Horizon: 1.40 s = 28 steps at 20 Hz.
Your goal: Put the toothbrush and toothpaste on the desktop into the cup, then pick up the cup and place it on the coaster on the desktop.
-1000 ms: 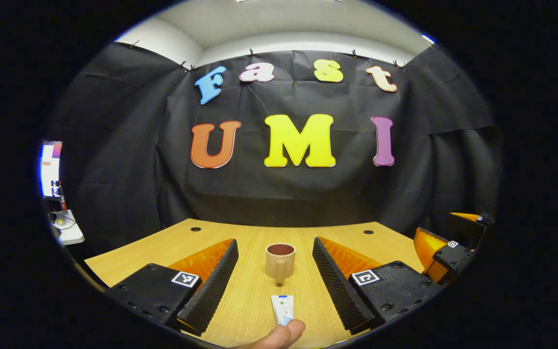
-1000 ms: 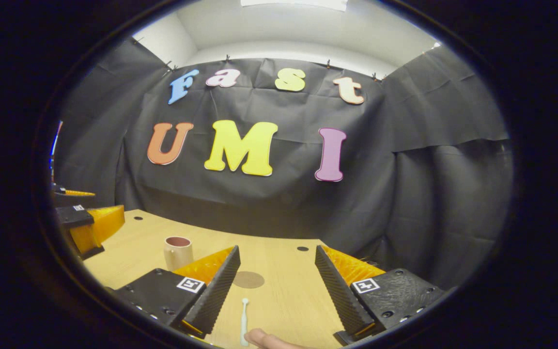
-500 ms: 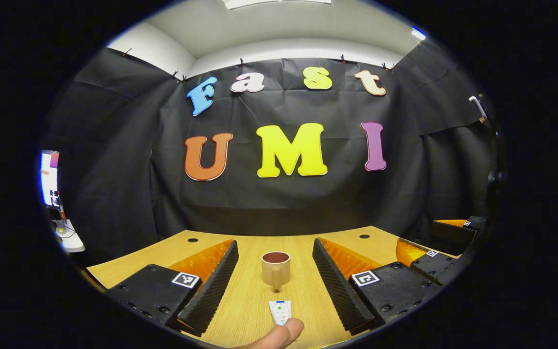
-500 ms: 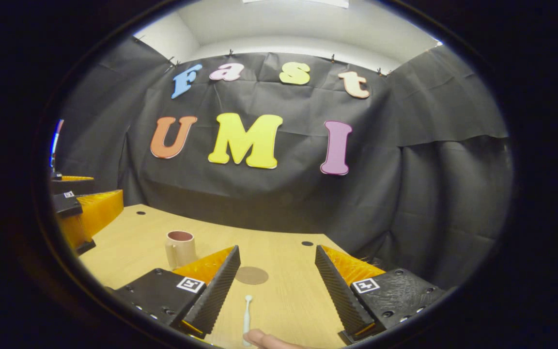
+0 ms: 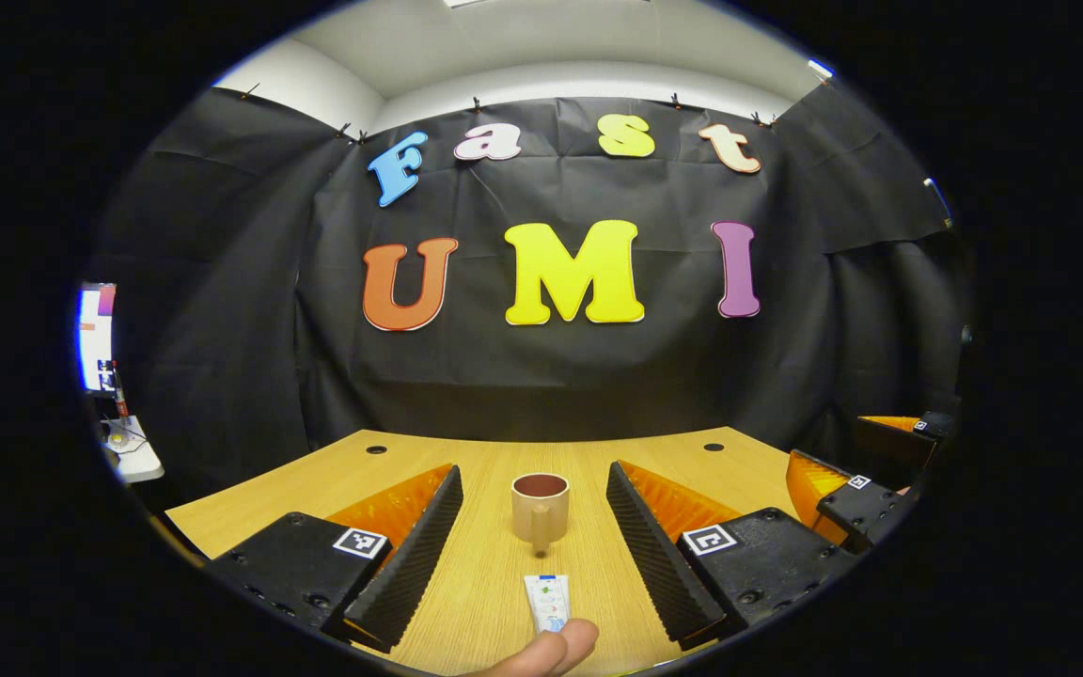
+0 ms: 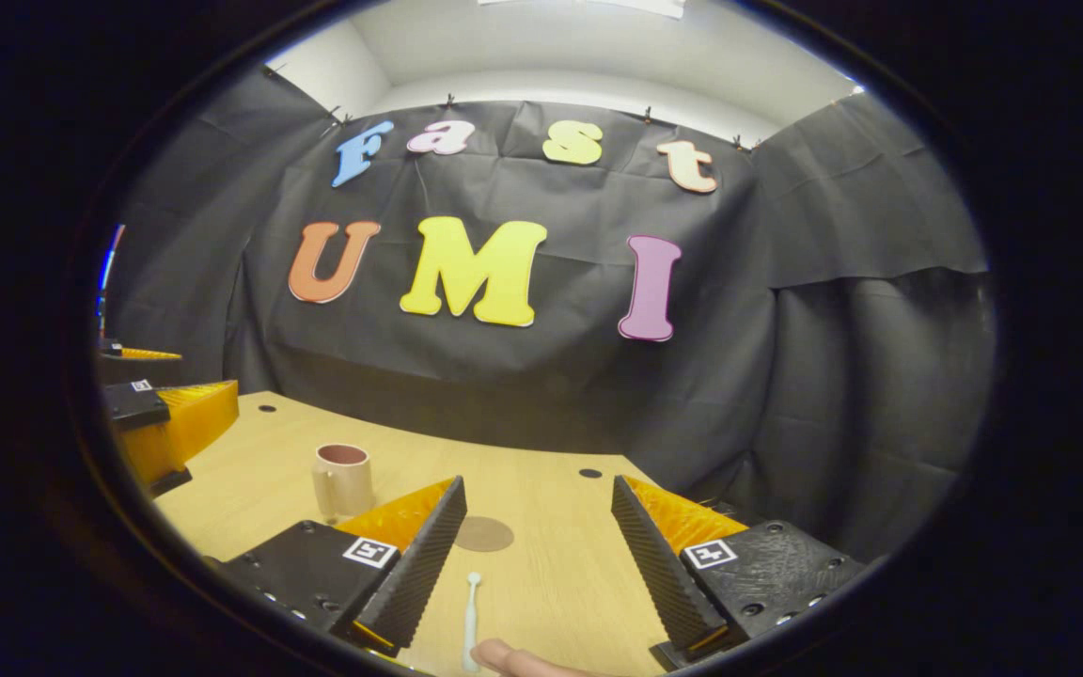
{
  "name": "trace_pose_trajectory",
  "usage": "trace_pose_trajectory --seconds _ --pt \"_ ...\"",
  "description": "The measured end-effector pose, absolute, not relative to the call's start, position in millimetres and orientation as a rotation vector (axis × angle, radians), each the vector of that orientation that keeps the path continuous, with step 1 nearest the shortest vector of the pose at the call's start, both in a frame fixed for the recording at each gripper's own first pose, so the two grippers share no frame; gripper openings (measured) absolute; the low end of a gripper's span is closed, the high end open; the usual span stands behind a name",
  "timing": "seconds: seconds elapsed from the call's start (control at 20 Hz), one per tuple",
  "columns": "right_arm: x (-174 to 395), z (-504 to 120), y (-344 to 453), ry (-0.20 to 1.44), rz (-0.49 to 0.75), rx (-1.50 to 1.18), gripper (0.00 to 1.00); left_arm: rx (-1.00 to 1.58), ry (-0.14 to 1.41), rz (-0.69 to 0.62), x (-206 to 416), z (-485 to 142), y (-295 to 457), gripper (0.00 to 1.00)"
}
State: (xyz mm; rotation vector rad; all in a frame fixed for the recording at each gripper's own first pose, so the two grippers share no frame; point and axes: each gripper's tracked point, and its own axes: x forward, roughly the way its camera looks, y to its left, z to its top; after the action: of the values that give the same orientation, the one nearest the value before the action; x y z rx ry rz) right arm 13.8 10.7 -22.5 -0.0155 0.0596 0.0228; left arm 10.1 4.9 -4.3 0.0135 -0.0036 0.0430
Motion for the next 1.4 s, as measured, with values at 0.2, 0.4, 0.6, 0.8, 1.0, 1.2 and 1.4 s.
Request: trace_pose_trajectory --seconds 0.2,0.4,0.6,0.8,1.0,1.2,1.4 --pt "12.3 -23.3 10.2 0.067 0.023 -0.013 0.95 -0.002 0.031 0.043 14.4 -13.9 6.8 0.98" --pt "12.7 -28.1 7.8 0.076 0.022 -0.006 0.96 0.013 0.065 0.054 18.0 -23.7 6.5 0.98" --pt "12.4 -38.6 3.6 0.092 0.018 -0.001 0.95 0.017 0.178 0.059 23.9 -55.3 3.1 0.98" --pt "15.1 -60.6 -5.5 0.137 0.004 0.007 0.96 -0.062 0.428 0.047 27.2 -118.4 -10.2 0.98" --pt "16.5 -81.7 -13.0 0.190 0.005 0.031 0.96 -0.063 0.549 0.084 24.1 -152.1 -4.4 0.98" --pt "18.3 -101.0 -17.7 0.232 0.001 0.044 0.95 -0.061 0.647 0.074 16.5 -183.0 -11.1 0.98" --pt "21.4 -114.4 -12.9 0.256 0.008 0.058 0.95 -0.006 0.679 0.080 8.1 -197.5 -8.1 0.98"
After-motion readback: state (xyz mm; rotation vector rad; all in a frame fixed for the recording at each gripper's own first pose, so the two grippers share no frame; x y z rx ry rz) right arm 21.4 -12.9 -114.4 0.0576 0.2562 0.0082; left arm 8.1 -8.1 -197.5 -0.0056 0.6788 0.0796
